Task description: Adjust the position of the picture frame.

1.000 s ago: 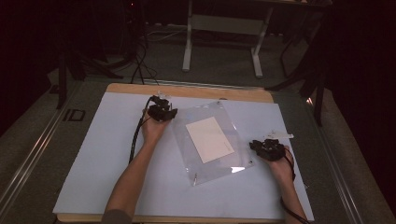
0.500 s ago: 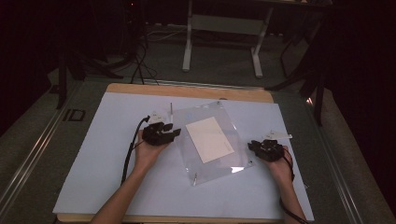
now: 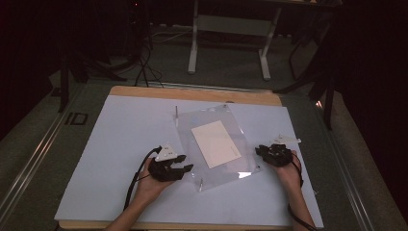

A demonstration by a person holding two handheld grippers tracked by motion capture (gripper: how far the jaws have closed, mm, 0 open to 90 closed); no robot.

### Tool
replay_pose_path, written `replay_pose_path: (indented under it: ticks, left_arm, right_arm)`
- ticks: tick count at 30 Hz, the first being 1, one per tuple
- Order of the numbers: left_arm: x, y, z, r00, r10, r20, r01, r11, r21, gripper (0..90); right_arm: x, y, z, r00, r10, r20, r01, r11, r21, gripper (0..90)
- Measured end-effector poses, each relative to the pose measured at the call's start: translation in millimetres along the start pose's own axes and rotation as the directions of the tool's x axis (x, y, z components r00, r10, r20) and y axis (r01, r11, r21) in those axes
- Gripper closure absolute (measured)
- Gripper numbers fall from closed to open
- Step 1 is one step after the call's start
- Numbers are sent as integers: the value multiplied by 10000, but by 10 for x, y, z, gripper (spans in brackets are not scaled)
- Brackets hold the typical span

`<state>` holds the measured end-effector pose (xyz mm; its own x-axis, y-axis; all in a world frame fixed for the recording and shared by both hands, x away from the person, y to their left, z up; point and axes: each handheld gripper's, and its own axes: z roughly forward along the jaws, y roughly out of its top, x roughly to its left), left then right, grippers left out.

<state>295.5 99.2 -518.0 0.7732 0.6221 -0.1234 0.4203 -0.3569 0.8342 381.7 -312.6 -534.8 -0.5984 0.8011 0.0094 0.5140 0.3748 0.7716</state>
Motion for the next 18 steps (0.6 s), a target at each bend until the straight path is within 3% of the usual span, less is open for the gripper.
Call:
replay_pose_path:
  ticks: [7,15,18]
  left_arm:
    - [-111,-62,35,9986,345,401,-351,9992,163,526]
    - [-277,-107,68,9922,967,791,-986,9949,206,525]
    - [-348,-131,75,9899,1223,718,-1245,9918,273,541]
  right_arm:
    - [-6,-1,-9,10000,-12,32,12,10000,-17,718]
    - [-17,-4,-13,10000,21,27,-21,10000,-51,717]
    - [-20,-5,-17,10000,23,19,-23,10000,-60,717]
